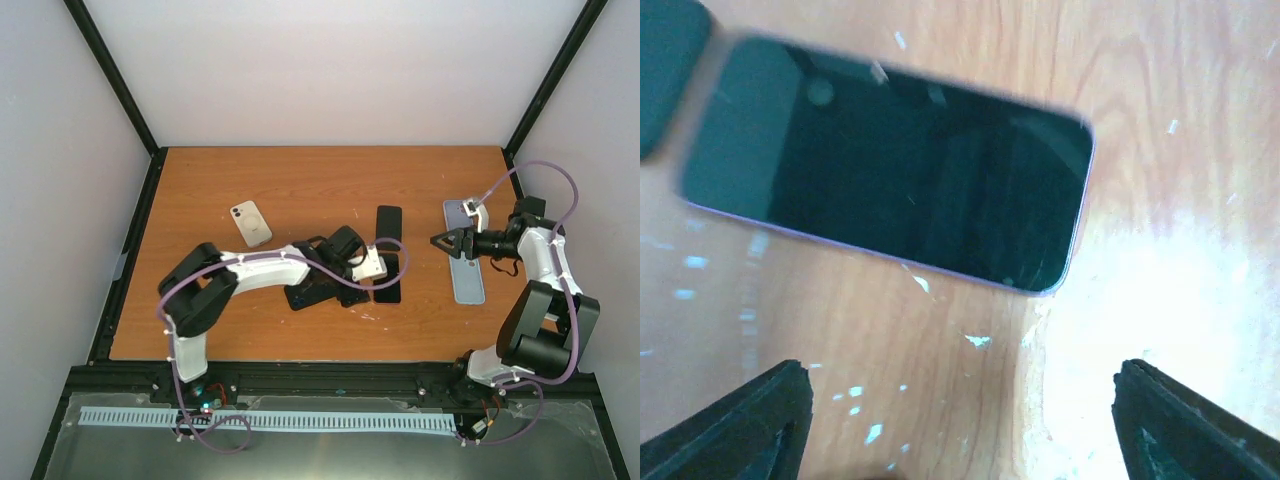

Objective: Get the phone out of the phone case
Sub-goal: Adjust the phone at the center of the board, then pick up the phone at the center of the board.

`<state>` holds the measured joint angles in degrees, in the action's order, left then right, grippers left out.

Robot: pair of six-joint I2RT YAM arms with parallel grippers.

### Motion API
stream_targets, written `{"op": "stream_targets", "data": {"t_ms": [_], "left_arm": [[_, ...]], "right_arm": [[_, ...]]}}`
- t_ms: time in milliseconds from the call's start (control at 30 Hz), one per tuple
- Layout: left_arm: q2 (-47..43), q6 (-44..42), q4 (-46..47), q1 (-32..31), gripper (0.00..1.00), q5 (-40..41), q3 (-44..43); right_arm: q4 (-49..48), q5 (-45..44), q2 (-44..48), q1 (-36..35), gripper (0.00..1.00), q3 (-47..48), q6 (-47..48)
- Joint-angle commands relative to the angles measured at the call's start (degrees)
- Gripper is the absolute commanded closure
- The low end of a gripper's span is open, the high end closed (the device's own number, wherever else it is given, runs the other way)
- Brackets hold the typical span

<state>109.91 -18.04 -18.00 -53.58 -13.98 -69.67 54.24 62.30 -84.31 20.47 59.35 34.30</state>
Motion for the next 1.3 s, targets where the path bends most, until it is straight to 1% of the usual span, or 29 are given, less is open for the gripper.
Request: {"op": "stream_targets", "data": {"t_ms": [0,33,67,133,267,367,400,433,467,500,533,567,600,667,700,733,800,867,900,967,1000,1133,1233,1267], "left_arm": [[-10.7,7.2,0.1,0.2,0.06,4.1,0.2],[-12.4,10.2,-0.4,0.6,0.01,5.9,0.7],[-14.1,12.6,-1.1,1.4,0.01,6.9,1.2],[-17.1,15.2,-3.4,2.8,0.01,6.4,2.4],[-23.0,21.0,-5.9,4.1,0.01,13.4,7.0],[-27.4,23.0,-6.5,4.3,0.0,16.0,10.1],[-28.6,25.3,-6.4,4.4,0.0,19.4,11.0],[-29.3,29.4,-6.4,4.9,0.01,24.8,12.4],[-29.2,32.9,-7.5,5.9,0.01,28.5,13.3],[-28.1,34.5,-9.1,7.1,0.01,29.7,13.8],[-26.1,35.5,-11.3,8.0,0.01,30.5,13.4],[-23.1,36.2,-14.6,8.1,0.01,30.7,11.6],[-20.2,34.9,-17.0,8.1,0.0,29.0,9.8],[-17.0,33.0,-18.3,8.1,0.01,24.8,8.7],[-16.7,32.0,-17.9,8.1,0.01,21.2,9.0],[-16.9,31.9,-17.2,8.2,0.01,18.6,9.4],[-17.9,33.5,-15.9,8.3,0.01,16.1,10.2],[-19.1,36.0,-15.0,8.4,0.01,15.7,10.5],[-20.2,37.4,-14.3,8.5,0.0,16.1,10.9],[-22.8,40.6,-12.6,9.8,0.0,15.9,12.6],[-24.4,41.9,-11.5,11.2,0.0,15.1,13.6],[-32.8,46.5,-6.5,16.7,0.02,14.7,17.7],[-39.5,48.6,-2.0,19.9,0.02,15.5,21.2],[-42.1,49.5,-0.2,21.5,0.02,15.0,22.8]], "right_arm": [[-2.1,-3.5,4.5,-0.3,0.33,2.8,-0.8],[-1.8,-3.5,5.2,-0.3,0.32,3.2,-0.1],[-0.9,-3.3,5.8,-0.3,0.32,3.7,0.5],[-0.2,-3.0,6.7,-0.3,0.3,4.9,0.5],[0.1,-0.9,7.9,-0.3,0.25,7.7,0.2],[-2.0,-0.8,9.1,-0.4,0.24,9.3,-1.9],[-2.6,-0.8,9.4,-0.4,0.24,9.9,-2.3],[-3.3,-0.8,9.8,-0.4,0.23,10.2,-2.9],[-4.3,-0.8,10.1,-0.4,0.22,10.3,-3.8],[-5.8,-0.5,10.3,-0.3,0.2,9.9,-4.9],[-7.9,0.0,10.5,-0.3,0.15,8.8,-6.9],[-10.8,0.7,10.6,-0.3,0.04,7.2,-9.1],[-13.5,2.1,10.5,-0.3,0.0,5.4,-11.0],[-19.7,4.0,10.0,-0.4,0.0,0.8,-14.7],[-20.9,4.2,9.8,-0.4,0.0,-0.6,-14.4],[-19.5,4.2,9.5,-0.5,0.0,-0.7,-11.9],[-12.3,4.4,8.8,-1.2,0.0,0.9,-2.6],[-4.6,1.0,8.3,-5.0,0.0,3.2,6.5],[-1.1,-3.3,8.0,-8.0,0.02,4.2,10.1],[2.3,-9.4,7.3,-14.0,0.07,5.7,16.2],[2.8,-12.2,6.9,-17.9,0.1,6.0,18.5],[2.7,-21.9,5.0,-28.8,0.18,6.9,23.5],[2.5,-27.8,1.9,-36.8,0.2,8.8,25.8],[2.2,-29.8,0.5,-39.6,0.18,9.4,26.3]]}}
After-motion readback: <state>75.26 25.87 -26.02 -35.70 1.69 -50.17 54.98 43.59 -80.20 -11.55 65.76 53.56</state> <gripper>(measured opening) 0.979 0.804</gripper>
